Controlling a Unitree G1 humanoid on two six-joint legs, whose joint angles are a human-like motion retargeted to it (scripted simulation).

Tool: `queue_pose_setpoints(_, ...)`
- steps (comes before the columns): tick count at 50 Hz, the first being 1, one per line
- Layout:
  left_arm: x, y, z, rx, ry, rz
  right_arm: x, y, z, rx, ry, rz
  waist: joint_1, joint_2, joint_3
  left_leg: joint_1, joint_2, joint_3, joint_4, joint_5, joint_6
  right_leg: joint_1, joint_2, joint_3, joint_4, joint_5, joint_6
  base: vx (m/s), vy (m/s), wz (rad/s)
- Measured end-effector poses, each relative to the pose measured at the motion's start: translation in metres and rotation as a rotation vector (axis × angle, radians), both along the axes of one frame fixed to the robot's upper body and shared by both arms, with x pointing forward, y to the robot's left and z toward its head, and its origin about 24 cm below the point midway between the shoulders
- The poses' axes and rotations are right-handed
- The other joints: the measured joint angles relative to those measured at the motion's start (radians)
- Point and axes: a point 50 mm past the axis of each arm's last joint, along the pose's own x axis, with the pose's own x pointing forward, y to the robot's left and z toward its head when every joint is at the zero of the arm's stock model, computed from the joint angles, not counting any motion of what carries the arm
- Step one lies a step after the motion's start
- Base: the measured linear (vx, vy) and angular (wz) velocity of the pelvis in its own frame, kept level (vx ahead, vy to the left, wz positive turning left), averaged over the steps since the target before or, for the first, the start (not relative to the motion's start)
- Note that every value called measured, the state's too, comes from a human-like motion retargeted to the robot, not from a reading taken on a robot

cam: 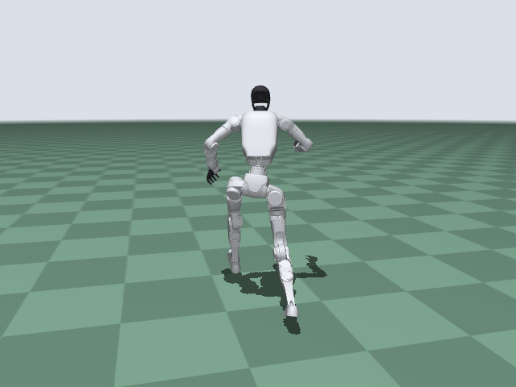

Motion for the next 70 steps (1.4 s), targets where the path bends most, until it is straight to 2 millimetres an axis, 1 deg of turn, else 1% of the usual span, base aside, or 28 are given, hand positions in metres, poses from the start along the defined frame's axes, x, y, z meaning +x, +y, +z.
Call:
queue_pose_setpoints(3,-0.073,0.053,-0.016,-0.043,0.160,0.188,-0.019,0.026,0.072,-0.172,-0.257,0.020,0.275,0.024,-0.038,0.225,0.133,0.090,-0.360,0.158,-0.084,0.236,-0.057,0.086,-0.324,0.458,0.069,1.50,0.66,-3.02)
queue_pose_setpoints(5,-0.128,0.090,-0.012,0.021,0.289,0.315,-0.031,0.043,0.097,-0.242,-0.370,0.025,0.423,0.087,-0.097,0.335,0.273,0.098,-0.462,0.177,-0.145,0.329,-0.035,0.021,-0.420,0.700,0.078,1.47,0.81,-2.58)
queue_pose_setpoints(6,-0.156,0.105,-0.008,0.061,0.359,0.379,-0.035,0.051,0.103,-0.265,-0.409,0.038,0.473,0.101,-0.128,0.378,0.301,0.115,-0.462,0.145,-0.149,0.337,-0.073,-0.037,-0.393,0.722,0.078,1.37,1.08,-2.02)
queue_pose_setpoints(10,-0.253,0.140,0.013,0.192,0.633,0.587,-0.059,0.083,0.104,-0.312,-0.494,0.201,0.561,0.178,-0.210,0.570,0.359,0.142,-0.454,-0.012,-0.152,0.336,-0.180,-0.239,-0.050,0.571,-0.034,1.26,1.26,-0.81)
queue_pose_setpoints(12,-0.287,0.141,0.003,0.213,0.786,0.653,-0.077,0.092,0.092,-0.295,-0.494,0.349,0.546,0.210,-0.223,0.643,0.341,0.139,-0.443,-0.030,-0.148,0.303,-0.184,-0.235,0.213,0.478,-0.079,1.15,1.19,0.43)
queue_pose_setpoints(13,-0.303,0.139,-0.009,0.208,0.867,0.693,-0.087,0.093,0.084,-0.274,-0.492,0.416,0.528,0.222,-0.222,0.669,0.326,0.135,-0.442,0.025,-0.143,0.278,-0.178,-0.226,0.353,0.430,-0.104,1.06,1.09,0.93)
queue_pose_setpoints(15,-0.329,0.128,-0.049,0.148,1.033,0.809,-0.102,0.091,0.066,-0.223,-0.485,0.473,0.470,0.234,-0.193,0.689,0.277,0.096,-0.430,0.251,-0.110,0.218,-0.168,-0.229,0.627,0.308,-0.190,0.92,0.94,1.54)
queue_pose_setpoints(17,-0.325,0.107,-0.104,0.022,1.155,0.943,-0.100,0.079,0.035,-0.164,-0.424,0.364,0.375,0.197,-0.116,0.638,0.156,0.007,-0.303,0.365,-0.025,0.139,-0.189,-0.253,0.858,0.151,-0.290,0.72,0.71,2.61)
queue_pose_setpoints(18,-0.307,0.092,-0.130,-0.031,1.191,0.991,-0.095,0.070,0.013,-0.125,-0.363,0.267,0.321,0.173,-0.071,0.596,0.085,-0.039,-0.179,0.324,0.009,0.099,-0.196,-0.264,0.945,0.071,-0.325,0.64,0.57,3.05)
queue_pose_setpoints(20,-0.239,0.062,-0.162,-0.178,1.076,1.006,-0.076,0.054,-0.047,0.001,-0.110,0.127,0.235,0.148,0.008,0.561,-0.020,-0.110,0.017,0.205,0.018,0.017,-0.162,-0.288,1.040,-0.056,-0.371,0.62,0.45,2.90)
queue_pose_setpoints(22,-0.146,0.022,-0.170,-0.374,0.827,0.827,-0.061,0.050,-0.115,0.142,0.215,0.102,0.166,0.148,0.047,0.609,-0.088,-0.167,0.051,0.145,0.000,-0.061,-0.101,-0.322,0.990,-0.106,-0.378,0.62,0.33,2.38)
queue_pose_setpoints(24,-0.064,-0.026,-0.149,-0.366,0.642,0.452,-0.061,0.044,-0.171,0.180,0.429,0.042,0.101,0.161,0.045,0.689,-0.145,-0.235,-0.015,0.140,0.000,-0.108,-0.044,-0.359,0.827,-0.086,-0.331,0.61,0.25,2.24)
queue_pose_setpoints(26,-0.005,-0.073,-0.109,-0.046,0.484,0.013,-0.077,0.028,-0.214,0.073,0.579,-0.066,0.048,0.189,0.017,0.773,-0.180,-0.323,-0.107,0.156,0.003,-0.112,0.025,-0.384,0.594,-0.012,-0.249,0.59,0.16,2.26)
queue_pose_setpoints(28,0.033,-0.115,-0.056,0.272,0.228,-0.299,-0.098,0.009,-0.250,-0.016,0.736,-0.143,0.020,0.215,-0.016,0.849,-0.195,-0.407,-0.188,0.163,0.007,-0.095,0.090,-0.383,0.362,0.069,-0.166,0.57,0.05,1.92)
queue_pose_setpoints(30,0.052,-0.153,-0.002,0.270,-0.028,-0.491,-0.118,-0.003,-0.283,0.027,0.920,-0.149,0.017,0.238,-0.056,0.904,-0.189,-0.464,-0.249,0.163,0.000,-0.072,0.141,-0.369,0.154,0.111,-0.121,0.52,-0.01,1.25)
queue_pose_setpoints(31,0.056,-0.168,0.022,0.106,-0.112,-0.556,-0.124,-0.007,-0.298,0.103,1.008,-0.145,0.019,0.242,-0.071,0.930,-0.184,-0.479,-0.274,0.159,-0.008,-0.051,0.148,-0.373,0.064,0.120,-0.110,0.50,-0.03,0.85)
queue_pose_setpoints(35,0.054,-0.201,0.092,-0.511,-0.328,-0.743,-0.155,-0.015,-0.356,0.289,1.323,-0.220,0.006,0.212,-0.136,1.007,-0.211,-0.530,-0.330,0.133,-0.028,0.062,0.141,-0.395,-0.288,0.247,-0.047,0.49,-0.06,0.71)
queue_pose_setpoints(38,0.048,-0.199,0.122,-0.523,-0.467,-0.792,-0.185,-0.022,-0.394,0.221,1.573,-0.313,0.026,0.167,-0.187,1.037,-0.249,-0.541,-0.329,0.103,-0.004,0.124,0.133,-0.357,-0.426,0.368,-0.009,0.41,-0.10,0.18)
queue_pose_setpoints(41,0.048,-0.185,0.127,-0.377,-0.525,-0.740,-0.214,-0.024,-0.420,0.165,1.825,-0.384,0.084,0.147,-0.224,1.052,-0.254,-0.510,-0.321,0.067,0.015,0.144,0.137,-0.323,-0.450,0.352,-0.014,0.33,-0.10,-0.61)
queue_pose_setpoints(43,0.053,-0.174,0.110,-0.324,-0.466,-0.663,-0.227,-0.023,-0.429,0.183,1.942,-0.429,0.117,0.143,-0.240,1.061,-0.250,-0.486,-0.324,0.051,0.018,0.151,0.142,-0.301,-0.464,0.342,-0.013,0.28,-0.07,-0.72)
queue_pose_setpoints(45,0.057,-0.164,0.076,-0.331,-0.325,-0.575,-0.231,-0.020,-0.432,0.253,1.980,-0.463,0.133,0.144,-0.251,1.071,-0.244,-0.471,-0.332,0.042,0.013,0.162,0.149,-0.287,-0.487,0.346,-0.005,0.26,-0.05,-0.43)
queue_pose_setpoints(50,0.044,-0.136,-0.044,-0.407,0.209,-0.337,-0.211,-0.003,-0.428,0.504,1.817,-0.336,0.095,0.154,-0.266,1.088,-0.228,-0.477,-0.342,0.015,-0.023,0.214,0.163,-0.307,-0.560,0.339,0.014,0.22,-0.05,0.12)
queue_pose_setpoints(53,0.005,-0.114,-0.119,-0.385,0.527,-0.130,-0.192,0.003,-0.418,0.474,1.688,-0.295,0.058,0.169,-0.263,1.098,-0.220,-0.481,-0.347,0.006,-0.024,0.232,0.164,-0.335,-0.566,0.297,0.008,0.17,-0.04,0.08)
queue_pose_setpoints(57,-0.091,-0.092,-0.196,-0.418,0.993,0.184,-0.179,0.013,-0.413,0.383,1.642,-0.264,0.030,0.185,-0.262,1.107,-0.210,-0.458,-0.348,-0.004,-0.027,0.231,0.164,-0.350,-0.551,0.270,-0.003,0.15,-0.04,-0.30)
queue_pose_setpoints(60,-0.162,-0.081,-0.216,-0.372,1.305,0.210,-0.175,0.017,-0.414,0.319,1.664,-0.212,0.017,0.191,-0.250,1.120,-0.209,-0.444,-0.347,-0.021,-0.030,0.232,0.170,-0.322,-0.552,0.307,-0.001,0.14,-0.04,-0.38)
queue_pose_setpoints(62,-0.193,-0.075,-0.218,-0.298,1.411,0.139,-0.173,0.015,-0.413,0.298,1.671,-0.210,0.015,0.198,-0.240,1.127,-0.206,-0.431,-0.346,-0.028,-0.032,0.235,0.175,-0.308,-0.555,0.313,0.001,0.14,-0.04,-0.35)
queue_pose_setpoints(65,-0.225,-0.070,-0.216,-0.269,1.452,0.057,-0.177,0.006,-0.412,0.321,1.665,-0.236,0.029,0.203,-0.233,1.131,-0.203,-0.412,-0.343,-0.042,-0.033,0.230,0.178,-0.295,-0.546,0.309,0.025,0.14,-0.03,-0.31)
queue_pose_setpoints(70,-0.254,-0.066,-0.210,-0.506,1.394,0.194,-0.204,-0.013,-0.418,0.432,1.700,-0.336,0.055,0.208,-0.249,1.123,-0.205,-0.414,-0.338,-0.048,-0.036,0.269,0.179,-0.295,-0.632,0.335,0.039,0.12,-0.01,0.01)
